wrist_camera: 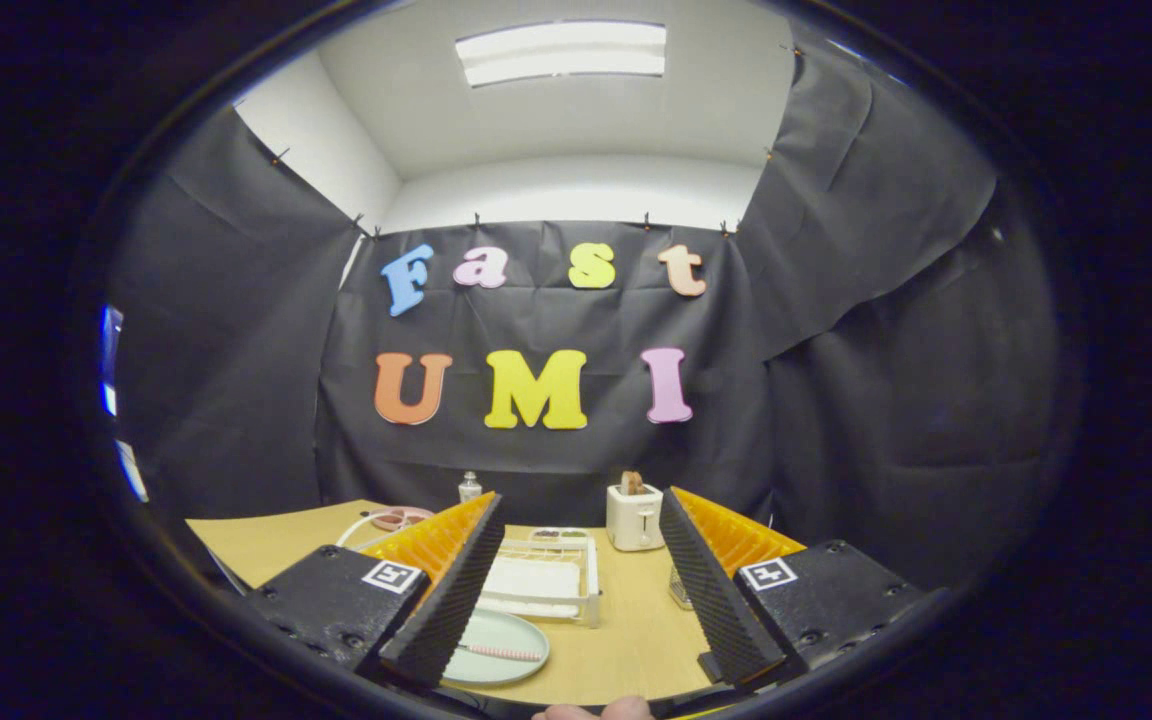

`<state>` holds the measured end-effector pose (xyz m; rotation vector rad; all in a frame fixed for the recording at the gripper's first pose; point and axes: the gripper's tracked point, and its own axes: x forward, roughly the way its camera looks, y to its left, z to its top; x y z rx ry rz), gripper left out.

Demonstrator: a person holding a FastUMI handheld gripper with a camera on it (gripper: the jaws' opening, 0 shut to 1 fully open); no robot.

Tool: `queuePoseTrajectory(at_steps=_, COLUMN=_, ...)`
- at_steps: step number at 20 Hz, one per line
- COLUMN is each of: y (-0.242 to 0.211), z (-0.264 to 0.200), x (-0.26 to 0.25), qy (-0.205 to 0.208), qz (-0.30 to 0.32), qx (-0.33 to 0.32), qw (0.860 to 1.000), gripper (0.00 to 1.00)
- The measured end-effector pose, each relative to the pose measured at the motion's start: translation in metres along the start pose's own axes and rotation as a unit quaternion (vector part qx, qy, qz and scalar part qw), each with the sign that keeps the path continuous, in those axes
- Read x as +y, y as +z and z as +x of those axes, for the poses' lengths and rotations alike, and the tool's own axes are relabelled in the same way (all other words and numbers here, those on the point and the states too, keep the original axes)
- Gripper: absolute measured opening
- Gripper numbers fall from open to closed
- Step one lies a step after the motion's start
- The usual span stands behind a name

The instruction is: Take the plate from the dish rack, then take the spoon from the basket and place it into the plate.

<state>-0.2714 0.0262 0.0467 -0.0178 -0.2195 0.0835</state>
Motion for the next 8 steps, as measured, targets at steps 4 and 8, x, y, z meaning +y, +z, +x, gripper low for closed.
queuePoseTrajectory(at_steps=4, y=-0.016, z=0.008, x=0.014, qy=0.02, qz=-0.002, qx=0.031, qw=0.999, gripper=1.0)
queuePoseTrajectory(at_steps=8, y=-0.016, z=0.012, x=0.013, qy=0.018, qz=0.005, qx=0.036, qw=0.999, gripper=1.0)
